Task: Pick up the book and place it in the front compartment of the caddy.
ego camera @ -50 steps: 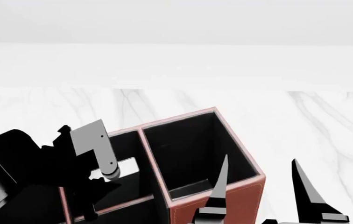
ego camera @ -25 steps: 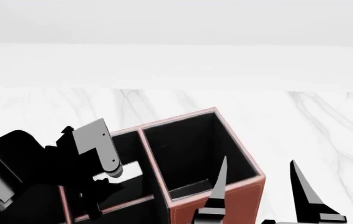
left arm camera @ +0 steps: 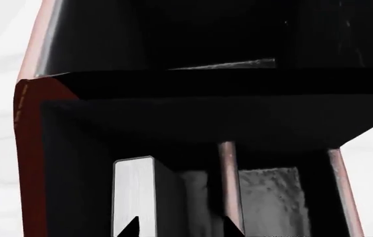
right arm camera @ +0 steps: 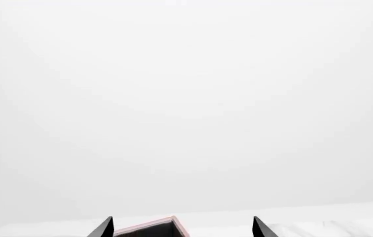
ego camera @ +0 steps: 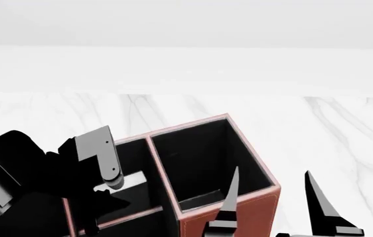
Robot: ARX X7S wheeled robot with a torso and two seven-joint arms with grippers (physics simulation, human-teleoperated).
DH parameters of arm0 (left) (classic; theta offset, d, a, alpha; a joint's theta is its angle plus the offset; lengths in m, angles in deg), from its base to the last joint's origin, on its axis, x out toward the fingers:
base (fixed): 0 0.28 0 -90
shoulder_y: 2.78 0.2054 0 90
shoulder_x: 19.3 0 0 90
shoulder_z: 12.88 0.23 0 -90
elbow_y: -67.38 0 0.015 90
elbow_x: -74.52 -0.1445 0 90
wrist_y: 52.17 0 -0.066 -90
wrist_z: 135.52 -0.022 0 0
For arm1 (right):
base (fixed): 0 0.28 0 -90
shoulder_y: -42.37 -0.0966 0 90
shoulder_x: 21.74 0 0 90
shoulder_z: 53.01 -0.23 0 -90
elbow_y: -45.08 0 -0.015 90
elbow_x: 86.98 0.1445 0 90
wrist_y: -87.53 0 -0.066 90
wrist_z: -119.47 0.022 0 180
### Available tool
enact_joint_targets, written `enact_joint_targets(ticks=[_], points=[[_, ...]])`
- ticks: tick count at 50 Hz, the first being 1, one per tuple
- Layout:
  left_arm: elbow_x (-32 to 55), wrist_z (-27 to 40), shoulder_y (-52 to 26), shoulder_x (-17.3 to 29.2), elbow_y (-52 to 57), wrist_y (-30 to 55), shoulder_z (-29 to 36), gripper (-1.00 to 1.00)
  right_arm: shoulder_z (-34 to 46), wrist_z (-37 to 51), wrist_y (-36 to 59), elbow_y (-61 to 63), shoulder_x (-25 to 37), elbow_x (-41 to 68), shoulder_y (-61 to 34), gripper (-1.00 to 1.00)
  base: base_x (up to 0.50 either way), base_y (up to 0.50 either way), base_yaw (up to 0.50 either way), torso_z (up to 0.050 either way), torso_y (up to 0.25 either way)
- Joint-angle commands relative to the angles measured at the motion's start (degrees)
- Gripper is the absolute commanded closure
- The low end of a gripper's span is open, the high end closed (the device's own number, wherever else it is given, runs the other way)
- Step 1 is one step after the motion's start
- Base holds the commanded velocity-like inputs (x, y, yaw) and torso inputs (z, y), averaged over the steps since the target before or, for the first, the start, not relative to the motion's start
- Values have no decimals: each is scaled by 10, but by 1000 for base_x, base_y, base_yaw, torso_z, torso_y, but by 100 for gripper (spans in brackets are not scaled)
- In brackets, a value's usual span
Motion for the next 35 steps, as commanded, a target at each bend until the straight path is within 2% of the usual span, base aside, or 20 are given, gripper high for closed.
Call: enact_joint_targets(ticks=[1,13,17,22,24,26,35], points=[[-30,131,40,-10,-18,-15,-13,-100,2,0,-1,0,-1,-2,-1,-100,17,-3,-10,0,0],[-19,160,45,14,37,1,-25,-100,5,0,-2,-3,0,-3,-2,-100,8,-3,-10,0,0],[16,201,47,31,95,62,-50,-100,7,2,1,0,0,-2,-2,-100,7,-2,-9,0,0],[71,260,69,75,207,125,-85,-100,8,2,0,2,1,-3,-2,-100,2,-1,-6,0,0],[83,277,81,89,238,123,-97,-100,9,2,-2,0,1,-4,-2,-100,0,0,0,0,0],[112,328,101,100,260,117,-137,-100,9,4,5,8,2,-3,-3,-100,0,0,0,0,0],[131,401,172,162,392,38,-187,-100,14,5,4,9,2,-6,-4,-100,0,0,0,0,0]])
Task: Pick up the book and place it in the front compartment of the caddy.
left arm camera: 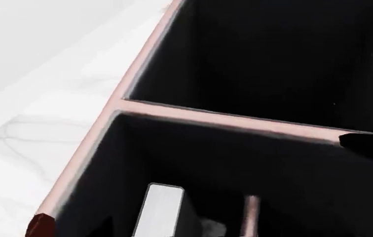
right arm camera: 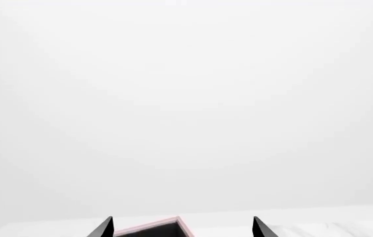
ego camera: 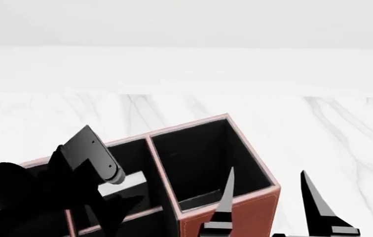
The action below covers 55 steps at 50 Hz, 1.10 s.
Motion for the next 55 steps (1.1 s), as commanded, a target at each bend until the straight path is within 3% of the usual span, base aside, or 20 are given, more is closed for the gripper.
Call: enact_joint_targets(ticks=[1,10,18,26,39,55], points=[[36,142,80,72,161,-45,-75,-100,5,2,2,5,1,-2,-1,-100,0,0,0,0,0],[55,206,136,105,264,-102,-113,-100,3,4,4,9,3,0,-2,-100,0,0,0,0,0],[54,234,172,106,295,-160,-139,-100,5,5,4,10,3,1,-2,-100,0,0,0,0,0],[-11,305,253,90,300,-315,-187,-100,4,6,3,12,4,2,-2,-100,0,0,0,0,0],[-85,359,324,93,337,-426,-212,-100,6,11,9,21,7,3,-3,-100,0,0,0,0,0],[-202,452,390,87,348,-480,-224,-100,10,12,6,20,7,0,-4,-100,0,0,0,0,0]])
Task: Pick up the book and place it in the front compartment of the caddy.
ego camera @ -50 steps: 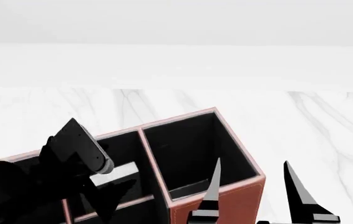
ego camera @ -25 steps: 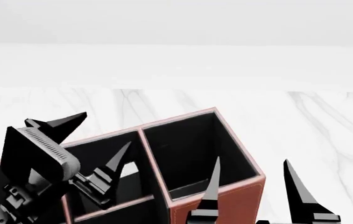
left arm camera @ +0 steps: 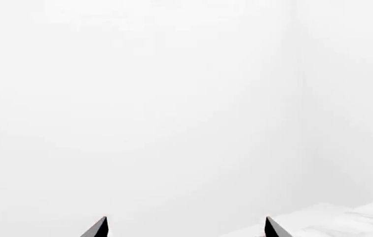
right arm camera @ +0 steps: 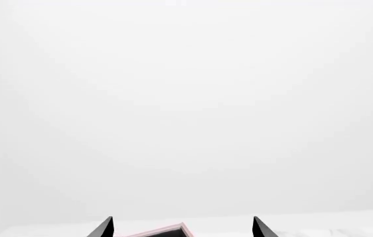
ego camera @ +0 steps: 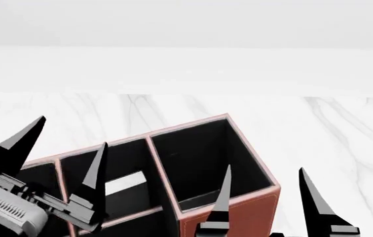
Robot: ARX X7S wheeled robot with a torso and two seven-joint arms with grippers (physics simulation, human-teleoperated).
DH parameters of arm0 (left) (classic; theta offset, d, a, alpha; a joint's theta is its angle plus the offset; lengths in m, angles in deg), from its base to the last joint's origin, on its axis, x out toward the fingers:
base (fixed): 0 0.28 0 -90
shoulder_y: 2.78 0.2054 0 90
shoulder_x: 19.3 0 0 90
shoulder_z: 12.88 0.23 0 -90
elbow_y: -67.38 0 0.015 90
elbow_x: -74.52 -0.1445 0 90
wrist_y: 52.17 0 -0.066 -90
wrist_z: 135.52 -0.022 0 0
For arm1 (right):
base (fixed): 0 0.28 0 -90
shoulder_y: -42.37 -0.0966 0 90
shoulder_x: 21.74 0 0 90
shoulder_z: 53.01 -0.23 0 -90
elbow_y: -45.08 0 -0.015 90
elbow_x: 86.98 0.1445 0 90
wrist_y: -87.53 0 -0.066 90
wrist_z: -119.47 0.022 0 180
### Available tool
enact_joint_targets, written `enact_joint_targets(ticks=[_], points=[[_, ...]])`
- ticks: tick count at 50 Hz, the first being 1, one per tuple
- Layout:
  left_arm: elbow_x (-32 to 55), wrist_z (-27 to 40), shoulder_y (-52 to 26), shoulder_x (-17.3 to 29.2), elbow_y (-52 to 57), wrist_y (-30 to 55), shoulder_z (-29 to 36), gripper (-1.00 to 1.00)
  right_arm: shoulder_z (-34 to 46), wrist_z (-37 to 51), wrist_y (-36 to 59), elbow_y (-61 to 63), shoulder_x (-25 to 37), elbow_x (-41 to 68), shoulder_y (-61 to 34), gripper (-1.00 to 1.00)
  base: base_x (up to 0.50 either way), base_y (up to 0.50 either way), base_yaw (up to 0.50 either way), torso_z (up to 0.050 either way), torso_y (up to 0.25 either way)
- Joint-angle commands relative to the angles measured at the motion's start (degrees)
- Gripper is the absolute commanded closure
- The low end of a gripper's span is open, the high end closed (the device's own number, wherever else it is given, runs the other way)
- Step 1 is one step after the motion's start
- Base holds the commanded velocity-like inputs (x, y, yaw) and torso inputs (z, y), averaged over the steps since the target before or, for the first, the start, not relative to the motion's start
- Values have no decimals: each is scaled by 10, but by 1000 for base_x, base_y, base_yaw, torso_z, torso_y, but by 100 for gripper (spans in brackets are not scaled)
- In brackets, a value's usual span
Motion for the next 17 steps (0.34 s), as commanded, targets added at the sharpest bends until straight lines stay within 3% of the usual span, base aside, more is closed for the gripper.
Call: enact_joint_targets(ticks=[1,10,17], points=[[-75,67,51,-3,14,-50,-17,-100,2,1,-2,0,1,-1,0,-100,0,0,0,0,0],[-98,111,86,26,107,-37,-23,-100,7,2,-1,-1,0,-4,-2,-100,0,0,0,0,0],[-113,117,101,27,112,-58,-25,-100,14,-3,-7,-14,-4,-8,-3,-100,0,0,0,0,0]])
